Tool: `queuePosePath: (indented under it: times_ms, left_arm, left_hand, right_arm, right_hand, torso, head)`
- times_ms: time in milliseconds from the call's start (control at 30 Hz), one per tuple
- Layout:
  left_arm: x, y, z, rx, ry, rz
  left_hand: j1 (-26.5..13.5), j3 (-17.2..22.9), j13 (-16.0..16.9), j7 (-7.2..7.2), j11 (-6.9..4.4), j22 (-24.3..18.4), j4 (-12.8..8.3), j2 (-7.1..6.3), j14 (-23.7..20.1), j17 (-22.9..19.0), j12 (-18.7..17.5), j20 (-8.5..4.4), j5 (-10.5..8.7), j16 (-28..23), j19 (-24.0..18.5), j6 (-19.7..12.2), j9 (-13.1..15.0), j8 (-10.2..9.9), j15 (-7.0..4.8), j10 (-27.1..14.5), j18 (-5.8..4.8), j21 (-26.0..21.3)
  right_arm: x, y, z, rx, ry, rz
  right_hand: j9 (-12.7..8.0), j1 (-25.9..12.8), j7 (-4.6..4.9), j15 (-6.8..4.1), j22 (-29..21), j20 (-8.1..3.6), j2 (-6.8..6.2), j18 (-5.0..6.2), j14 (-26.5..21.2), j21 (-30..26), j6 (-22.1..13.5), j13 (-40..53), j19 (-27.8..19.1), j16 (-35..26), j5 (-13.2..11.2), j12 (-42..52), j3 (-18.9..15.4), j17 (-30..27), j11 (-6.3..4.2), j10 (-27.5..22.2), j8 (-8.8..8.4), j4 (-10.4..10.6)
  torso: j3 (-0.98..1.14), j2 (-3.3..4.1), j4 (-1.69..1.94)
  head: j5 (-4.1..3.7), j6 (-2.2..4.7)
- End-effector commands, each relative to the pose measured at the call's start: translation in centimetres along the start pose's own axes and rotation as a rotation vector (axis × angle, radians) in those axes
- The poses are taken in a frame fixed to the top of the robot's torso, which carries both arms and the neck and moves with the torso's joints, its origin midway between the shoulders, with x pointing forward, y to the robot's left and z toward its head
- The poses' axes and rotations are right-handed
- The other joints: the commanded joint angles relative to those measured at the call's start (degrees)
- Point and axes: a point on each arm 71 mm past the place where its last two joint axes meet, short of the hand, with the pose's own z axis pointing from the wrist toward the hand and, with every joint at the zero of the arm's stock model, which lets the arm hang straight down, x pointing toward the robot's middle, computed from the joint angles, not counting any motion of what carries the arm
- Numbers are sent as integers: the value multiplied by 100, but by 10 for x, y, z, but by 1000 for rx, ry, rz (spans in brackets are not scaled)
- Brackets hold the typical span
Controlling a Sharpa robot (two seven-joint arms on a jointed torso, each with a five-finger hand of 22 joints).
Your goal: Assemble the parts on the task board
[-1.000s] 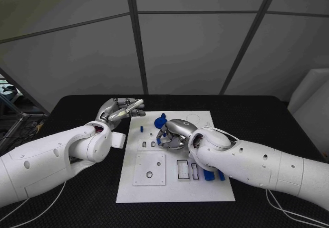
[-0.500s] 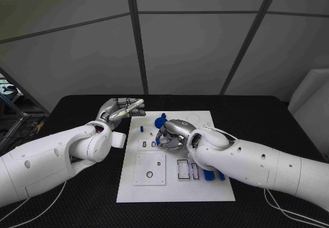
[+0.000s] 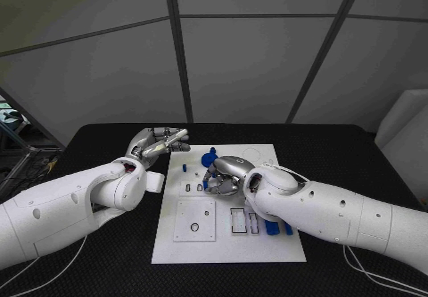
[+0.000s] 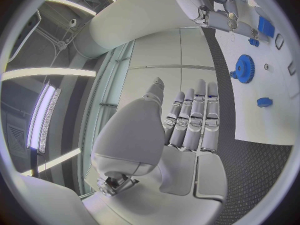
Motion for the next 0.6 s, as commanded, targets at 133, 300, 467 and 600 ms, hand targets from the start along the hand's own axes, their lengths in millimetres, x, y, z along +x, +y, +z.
queuePosePath:
  times_ms: [133,300,467,600]
  left_arm:
    - [1,-1,1,5,8,2]
    - [1,-1,1,5,8,2]
    - [2,-1,1,5,9,1]
    - [2,-1,1,5,9,1]
  left_hand:
    - [-18,-34,-3,30,10,-10,1,33,-31,8,-23,38,-33,-31,-5,-3,-1,-37,4,-19,-104,-18]
    - [-18,-34,-3,30,10,-10,1,33,-31,8,-23,38,-33,-31,-5,-3,-1,-37,4,-19,-104,-18]
    - [-16,-36,-4,32,11,-10,-1,34,-32,9,-26,38,-32,-32,-6,-5,-1,-39,5,-23,-104,-19]
    - [-16,-36,-4,32,11,-10,-1,34,-32,9,-26,38,-32,-32,-6,-5,-1,-39,5,-23,-104,-19]
  right_arm:
    - [4,-2,-1,14,33,-16]
    - [4,-2,-1,14,27,-16]
    - [4,-2,-1,13,23,-15]
    - [4,-2,-1,13,23,-15]
  right_hand:
    - [-37,-99,20,17,894,-2,-50,27,397,-34,-115,150,85,-38,-34,-73,29,632,26,-69,-80,-13]
    - [-54,-133,49,38,877,14,-81,31,395,-44,-183,122,71,-45,-39,-106,33,621,50,-97,-124,-10]
    - [-65,-163,67,53,862,29,-109,35,393,-54,-226,98,58,-48,-46,-132,32,617,68,-121,-151,-6]
    - [-68,-175,73,58,859,34,-119,36,393,-56,-238,89,55,-50,-49,-142,29,614,73,-130,-159,-3]
  torso:
    - [-1,1,2]
    - [-2,4,-4]
    - [-2,1,2]
    - [-1,1,2]
  head:
    - [6,-3]
    - [10,0]
    - [5,1]
    - [2,3]
